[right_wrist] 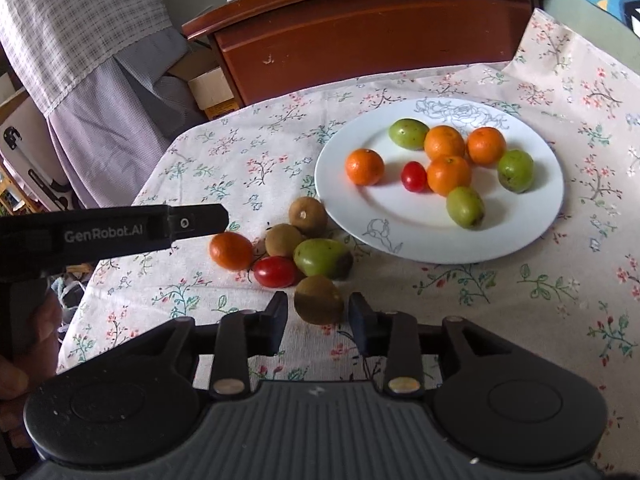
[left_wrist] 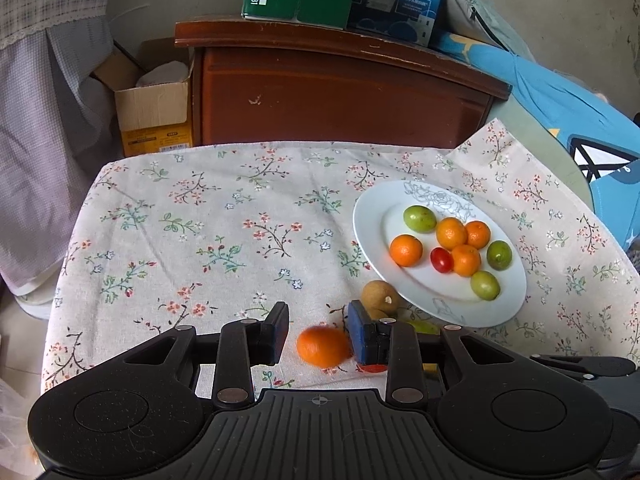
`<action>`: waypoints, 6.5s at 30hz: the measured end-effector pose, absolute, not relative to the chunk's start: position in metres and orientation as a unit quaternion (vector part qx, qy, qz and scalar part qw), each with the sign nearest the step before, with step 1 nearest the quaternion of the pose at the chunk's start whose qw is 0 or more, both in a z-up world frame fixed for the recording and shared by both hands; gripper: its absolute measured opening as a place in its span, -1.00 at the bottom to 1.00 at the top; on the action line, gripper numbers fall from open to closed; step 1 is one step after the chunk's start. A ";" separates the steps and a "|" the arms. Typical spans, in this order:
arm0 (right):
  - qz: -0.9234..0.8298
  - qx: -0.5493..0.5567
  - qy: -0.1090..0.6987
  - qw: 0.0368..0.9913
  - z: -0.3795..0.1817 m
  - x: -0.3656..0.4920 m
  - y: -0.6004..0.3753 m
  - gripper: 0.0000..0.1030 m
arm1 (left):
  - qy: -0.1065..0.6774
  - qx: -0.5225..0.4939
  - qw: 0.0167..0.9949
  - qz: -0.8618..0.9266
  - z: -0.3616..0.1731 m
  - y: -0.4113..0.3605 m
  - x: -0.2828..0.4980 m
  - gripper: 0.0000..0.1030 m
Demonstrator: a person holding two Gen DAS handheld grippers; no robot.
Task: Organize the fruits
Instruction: 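Grasp a brown kiwi-like fruit with the right tool while the left tool grasps a tangerine, then carry the brown fruit and the tangerine over the white plate, then lower both fruits onto the plate and open both tools, then move both open tools toward the green fruit and cherry tomato on the cloth, then grasp the large green fruit with the right tool while the left tool grasps the red cherry tomato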
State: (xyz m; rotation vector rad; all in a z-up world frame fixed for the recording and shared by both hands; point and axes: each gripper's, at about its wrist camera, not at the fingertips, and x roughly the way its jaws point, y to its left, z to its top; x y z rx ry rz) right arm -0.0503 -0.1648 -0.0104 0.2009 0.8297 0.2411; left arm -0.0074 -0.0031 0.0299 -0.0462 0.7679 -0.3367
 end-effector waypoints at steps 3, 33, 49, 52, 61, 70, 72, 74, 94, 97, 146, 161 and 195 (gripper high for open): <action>0.117 0.082 0.401 0.905 -0.010 -0.051 -0.162 -0.47 | 0.379 -0.024 0.910 -0.165 0.028 -0.002 -0.006 -0.42; 0.123 0.110 0.375 0.912 0.020 -0.051 -0.174 -0.47 | 0.361 -0.012 0.913 -0.192 0.036 -0.009 -0.014 -0.42; 0.101 0.096 0.320 0.937 0.073 -0.025 -0.224 -0.47 | 0.341 -0.002 0.904 -0.256 0.069 -0.054 0.003 -0.41; 0.092 0.102 0.317 0.938 0.072 -0.013 -0.235 -0.47 | 0.347 0.014 0.900 -0.264 0.064 -0.065 0.011 -0.41; 0.066 0.129 0.331 0.932 0.054 0.022 -0.259 -0.47 | 0.375 0.027 0.887 -0.269 0.047 -0.085 0.024 -0.41; 0.062 0.135 0.336 0.930 0.040 0.046 -0.266 -0.47 | 0.394 0.020 0.879 -0.267 0.034 -0.094 0.031 -0.41; 0.059 0.137 0.340 0.929 0.036 0.050 -0.268 -0.47 | 0.396 0.019 0.878 -0.267 0.032 -0.096 0.033 -0.41; 0.057 0.143 0.344 0.926 0.032 0.054 -0.270 -0.47 | 0.398 0.016 0.877 -0.267 0.030 -0.097 0.035 -0.41; 0.055 0.155 0.334 0.928 0.038 0.053 -0.266 -0.40 | 0.363 0.001 0.905 -0.221 0.067 -0.074 0.034 0.38; 0.058 0.151 0.333 0.929 0.043 0.045 -0.262 -0.39 | 0.357 -0.002 0.911 -0.204 0.077 -0.058 0.032 0.40; 0.126 0.123 0.409 0.895 -0.008 -0.020 -0.173 -0.33 | 0.427 0.026 0.893 -0.142 0.032 0.008 -0.020 0.52; 0.102 0.119 0.416 0.895 0.004 -0.039 -0.195 -0.34 | 0.439 0.046 0.880 -0.178 0.013 -0.024 -0.017 0.52; 0.090 0.137 0.421 0.892 0.002 -0.047 -0.212 -0.34 | 0.413 0.025 0.888 -0.200 0.004 -0.049 -0.018 -0.47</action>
